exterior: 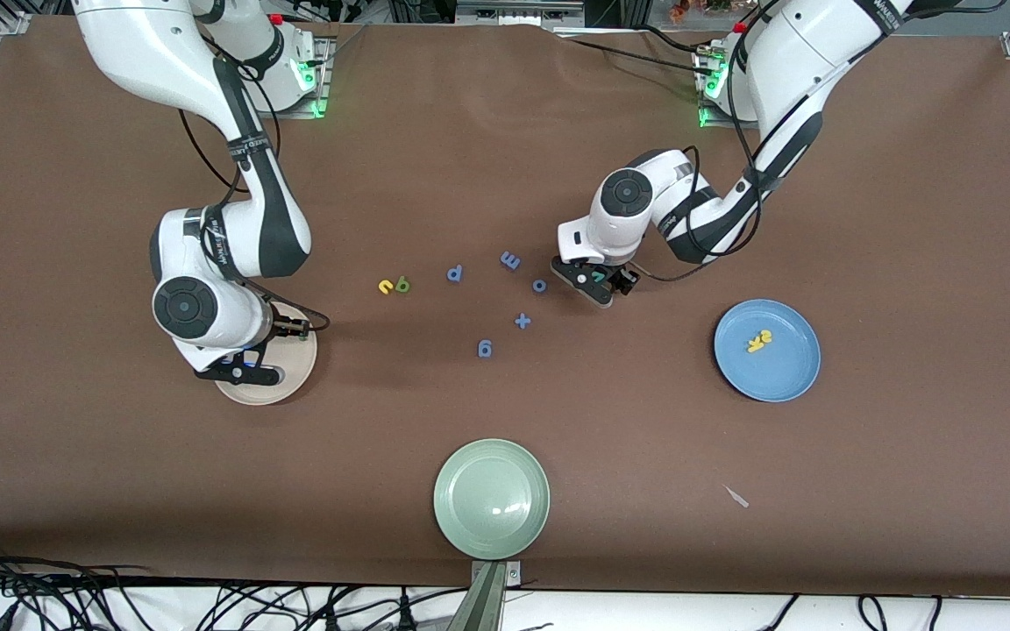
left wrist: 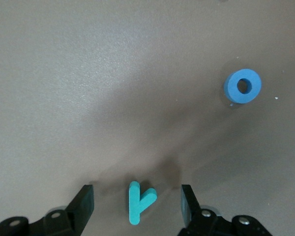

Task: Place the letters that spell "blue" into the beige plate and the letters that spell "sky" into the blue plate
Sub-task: 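Release the l onto the beige plate while the left gripper lifts the y, then grasp the yellow u with the right gripper while the left gripper places the y, then place the u on the beige plate while the left gripper returns to rest, then grasp the green q with the right gripper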

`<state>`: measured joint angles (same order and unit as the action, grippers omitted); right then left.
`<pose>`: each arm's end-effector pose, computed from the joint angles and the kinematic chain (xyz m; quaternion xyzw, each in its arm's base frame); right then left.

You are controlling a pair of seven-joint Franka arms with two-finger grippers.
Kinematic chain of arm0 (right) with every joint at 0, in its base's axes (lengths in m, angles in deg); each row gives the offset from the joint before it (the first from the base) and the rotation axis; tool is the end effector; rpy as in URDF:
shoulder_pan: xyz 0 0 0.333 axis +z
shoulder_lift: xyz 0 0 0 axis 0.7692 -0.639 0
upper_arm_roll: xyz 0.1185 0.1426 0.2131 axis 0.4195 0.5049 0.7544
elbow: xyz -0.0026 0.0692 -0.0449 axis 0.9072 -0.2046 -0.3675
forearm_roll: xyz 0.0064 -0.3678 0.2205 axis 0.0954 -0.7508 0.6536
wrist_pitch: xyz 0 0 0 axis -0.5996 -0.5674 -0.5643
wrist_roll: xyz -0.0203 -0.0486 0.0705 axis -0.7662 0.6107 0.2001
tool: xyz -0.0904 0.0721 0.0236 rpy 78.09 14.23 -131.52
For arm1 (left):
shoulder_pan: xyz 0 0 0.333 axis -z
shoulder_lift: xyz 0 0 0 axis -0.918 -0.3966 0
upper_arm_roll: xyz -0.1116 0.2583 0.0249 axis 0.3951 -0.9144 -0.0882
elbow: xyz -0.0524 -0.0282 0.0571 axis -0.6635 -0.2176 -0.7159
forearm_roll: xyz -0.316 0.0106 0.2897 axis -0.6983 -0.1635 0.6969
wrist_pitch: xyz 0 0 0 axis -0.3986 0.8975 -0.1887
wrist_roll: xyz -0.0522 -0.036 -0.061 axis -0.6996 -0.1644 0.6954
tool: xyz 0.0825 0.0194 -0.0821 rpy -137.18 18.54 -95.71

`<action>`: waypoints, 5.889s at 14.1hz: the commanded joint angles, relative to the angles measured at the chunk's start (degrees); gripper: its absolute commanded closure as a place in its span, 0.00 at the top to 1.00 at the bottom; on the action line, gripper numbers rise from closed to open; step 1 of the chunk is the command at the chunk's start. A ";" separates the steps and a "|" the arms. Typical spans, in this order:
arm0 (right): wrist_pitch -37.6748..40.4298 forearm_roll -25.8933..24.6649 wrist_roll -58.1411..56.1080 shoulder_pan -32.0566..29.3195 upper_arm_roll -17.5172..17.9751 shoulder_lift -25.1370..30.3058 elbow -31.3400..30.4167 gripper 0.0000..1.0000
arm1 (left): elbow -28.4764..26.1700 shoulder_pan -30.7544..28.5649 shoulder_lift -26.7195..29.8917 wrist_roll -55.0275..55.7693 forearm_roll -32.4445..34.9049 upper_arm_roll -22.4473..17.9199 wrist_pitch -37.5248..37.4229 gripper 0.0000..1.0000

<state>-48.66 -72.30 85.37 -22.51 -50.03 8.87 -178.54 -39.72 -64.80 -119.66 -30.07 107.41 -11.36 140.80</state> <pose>0.6389 0.1468 0.1997 0.9915 -0.0475 -0.1022 0.0650 0.4503 -0.3620 0.1046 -0.9460 0.3223 0.0353 0.0007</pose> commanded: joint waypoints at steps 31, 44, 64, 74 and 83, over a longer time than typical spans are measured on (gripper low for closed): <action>-18.64 8.31 27.93 7.21 9.66 1.21 -17.12 0.62 | 6.82 -23.90 10.99 -50.08 -0.53 0.75 -14.53 1.00; -18.48 8.22 26.80 7.13 9.83 2.26 -17.21 0.24 | 33.79 -23.63 15.21 -21.82 -14.52 11.29 -56.27 1.00; -1.33 8.22 -7.40 2.47 -5.99 2.79 -3.41 0.63 | 18.58 -1.75 41.32 -15.98 -28.31 -30.98 -43.38 1.00; -8.52 13.32 18.86 15.11 -2.65 2.79 -9.02 0.66 | 23.53 -1.93 38.32 -8.25 -29.11 -30.10 -49.26 1.00; -22.07 13.23 24.94 17.58 2.71 2.88 -18.25 0.67 | 24.59 -1.84 37.88 -8.86 -30.25 -30.10 -50.76 1.00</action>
<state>-68.41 -59.97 110.07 -5.90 -47.31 10.58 -193.86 -16.79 -67.02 -81.23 -39.02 78.79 -41.20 91.76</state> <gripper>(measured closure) 0.326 0.000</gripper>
